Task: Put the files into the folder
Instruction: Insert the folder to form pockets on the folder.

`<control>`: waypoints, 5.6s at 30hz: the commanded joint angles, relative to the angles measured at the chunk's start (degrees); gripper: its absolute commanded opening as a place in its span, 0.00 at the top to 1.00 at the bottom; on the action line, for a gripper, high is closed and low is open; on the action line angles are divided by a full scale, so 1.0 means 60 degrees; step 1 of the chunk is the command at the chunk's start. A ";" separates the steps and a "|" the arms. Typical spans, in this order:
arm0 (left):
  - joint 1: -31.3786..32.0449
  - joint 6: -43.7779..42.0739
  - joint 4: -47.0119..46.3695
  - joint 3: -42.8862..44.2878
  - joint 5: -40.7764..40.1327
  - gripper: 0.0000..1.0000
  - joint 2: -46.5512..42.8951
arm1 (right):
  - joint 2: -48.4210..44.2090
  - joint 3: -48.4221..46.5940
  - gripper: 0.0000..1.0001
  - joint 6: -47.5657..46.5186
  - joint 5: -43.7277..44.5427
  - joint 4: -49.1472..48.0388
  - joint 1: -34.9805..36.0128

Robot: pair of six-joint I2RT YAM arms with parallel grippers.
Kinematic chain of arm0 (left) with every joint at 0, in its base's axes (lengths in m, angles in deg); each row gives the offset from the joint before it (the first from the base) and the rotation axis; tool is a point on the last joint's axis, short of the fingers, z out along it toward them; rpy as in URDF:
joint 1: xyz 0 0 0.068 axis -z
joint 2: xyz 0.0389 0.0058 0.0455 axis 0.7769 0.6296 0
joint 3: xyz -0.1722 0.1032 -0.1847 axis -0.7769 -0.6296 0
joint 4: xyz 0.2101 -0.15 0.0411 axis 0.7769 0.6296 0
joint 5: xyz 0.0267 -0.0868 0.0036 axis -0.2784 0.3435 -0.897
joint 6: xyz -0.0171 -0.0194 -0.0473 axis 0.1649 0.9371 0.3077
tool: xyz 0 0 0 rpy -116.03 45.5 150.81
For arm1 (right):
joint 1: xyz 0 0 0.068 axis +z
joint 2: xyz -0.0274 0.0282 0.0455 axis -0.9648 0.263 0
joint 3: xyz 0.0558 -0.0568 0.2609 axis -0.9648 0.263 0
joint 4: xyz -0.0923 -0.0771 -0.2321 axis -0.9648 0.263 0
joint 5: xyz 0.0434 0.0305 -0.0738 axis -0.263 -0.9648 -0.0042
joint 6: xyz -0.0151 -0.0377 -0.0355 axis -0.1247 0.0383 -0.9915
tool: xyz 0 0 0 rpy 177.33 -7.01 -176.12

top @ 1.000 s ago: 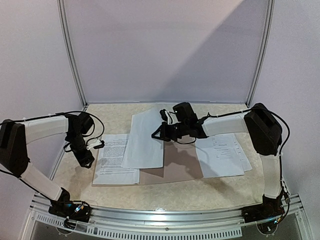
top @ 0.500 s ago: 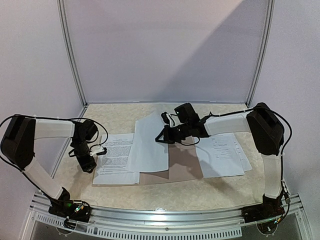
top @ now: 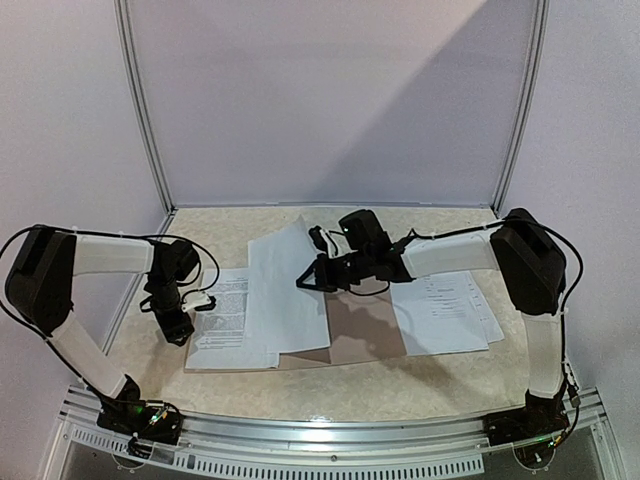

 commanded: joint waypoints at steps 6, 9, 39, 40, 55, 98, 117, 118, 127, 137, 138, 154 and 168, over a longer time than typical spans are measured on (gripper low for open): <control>0.0456 0.0369 -0.0173 -0.0054 0.1030 0.28 0.0521 | 0.0926 -0.0583 1.00 0.1594 0.0179 -0.0556 0.0391; 0.0465 0.0364 -0.0125 -0.0029 0.1096 0.28 0.0493 | 0.1204 -0.0905 1.00 0.1573 0.0292 -0.0073 0.0500; 0.0050 0.1735 0.1019 0.1574 0.2478 0.29 0.0865 | 0.1299 -0.2161 0.83 0.1592 0.1775 0.2713 0.0840; 0.0011 0.1796 0.1033 0.1639 0.2466 0.31 0.1001 | 0.1303 -0.2161 0.86 0.1631 0.1622 0.2653 0.0841; -0.0141 0.1898 0.1284 0.2183 0.3134 0.52 0.1949 | 0.1962 -0.1895 1.00 0.3190 0.1135 0.0586 0.0913; -0.0465 0.1778 0.1321 0.2220 0.3267 0.54 0.2032 | 0.2969 -0.3640 1.00 0.0143 -0.0358 0.1262 0.0963; -0.0549 0.1809 0.1284 0.2205 0.3308 0.54 0.2094 | 0.2722 -0.3011 0.99 0.1756 -0.0790 0.1115 0.1008; -0.0542 0.1805 0.1290 0.2205 0.3330 0.54 0.2078 | 0.2750 -0.2923 1.00 0.1969 -0.0769 0.0952 0.1036; -0.0552 0.1802 0.1277 0.2219 0.3361 0.54 0.2082 | 0.2619 -0.2620 1.00 0.2649 -0.0722 0.0298 0.1269; -0.0578 0.1820 0.1291 0.2220 0.3372 0.54 0.2052 | 0.2536 -0.2501 1.00 0.2834 -0.0384 0.0677 0.1475; -0.0590 0.1805 0.1291 0.2220 0.3365 0.54 0.2034 | 0.2484 -0.2420 1.00 0.2900 -0.0281 0.0710 0.1477; -0.0625 0.1823 0.1303 0.2218 0.3356 0.54 0.2041 | 0.2380 -0.2292 1.00 0.3420 0.0102 0.1244 0.1609; -0.0655 0.1828 0.1295 0.2220 0.3364 0.54 0.1992 | 0.2200 -0.2600 0.99 0.3130 0.0411 0.2237 0.1737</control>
